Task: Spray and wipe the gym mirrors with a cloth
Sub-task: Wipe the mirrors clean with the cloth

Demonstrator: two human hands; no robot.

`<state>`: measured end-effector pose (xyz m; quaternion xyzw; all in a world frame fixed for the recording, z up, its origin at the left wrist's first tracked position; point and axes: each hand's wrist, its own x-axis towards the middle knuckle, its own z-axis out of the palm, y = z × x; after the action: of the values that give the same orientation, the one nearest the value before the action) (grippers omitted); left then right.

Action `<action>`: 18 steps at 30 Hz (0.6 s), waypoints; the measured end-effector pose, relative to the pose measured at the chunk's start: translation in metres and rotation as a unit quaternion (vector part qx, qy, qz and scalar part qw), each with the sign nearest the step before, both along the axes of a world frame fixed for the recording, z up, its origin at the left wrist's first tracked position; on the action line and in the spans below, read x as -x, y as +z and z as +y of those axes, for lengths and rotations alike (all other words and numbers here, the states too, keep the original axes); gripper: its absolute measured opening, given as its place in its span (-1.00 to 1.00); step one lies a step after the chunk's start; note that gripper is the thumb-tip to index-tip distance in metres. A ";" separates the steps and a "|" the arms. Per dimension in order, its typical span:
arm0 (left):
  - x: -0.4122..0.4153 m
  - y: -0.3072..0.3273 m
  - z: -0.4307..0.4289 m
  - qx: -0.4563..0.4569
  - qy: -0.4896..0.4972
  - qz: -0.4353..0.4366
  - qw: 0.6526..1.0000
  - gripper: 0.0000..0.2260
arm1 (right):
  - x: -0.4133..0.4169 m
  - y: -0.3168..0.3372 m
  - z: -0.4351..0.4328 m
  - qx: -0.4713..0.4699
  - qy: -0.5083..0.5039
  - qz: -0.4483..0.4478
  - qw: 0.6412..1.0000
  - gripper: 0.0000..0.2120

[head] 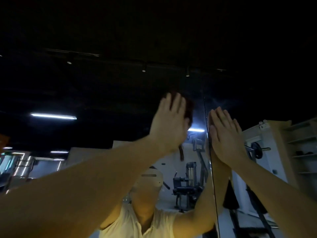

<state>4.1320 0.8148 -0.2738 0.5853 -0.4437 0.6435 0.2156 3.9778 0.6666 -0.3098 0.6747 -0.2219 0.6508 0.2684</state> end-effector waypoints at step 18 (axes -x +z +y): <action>0.007 0.084 0.006 0.022 -0.013 0.047 0.999 -0.44 | 0.005 0.002 0.000 -0.005 -0.002 0.021 1.000 -0.32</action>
<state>4.1247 0.8204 -0.1902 0.6042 -0.4261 0.6221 0.2577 3.9728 0.6667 -0.3082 0.6890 -0.2210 0.6350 0.2706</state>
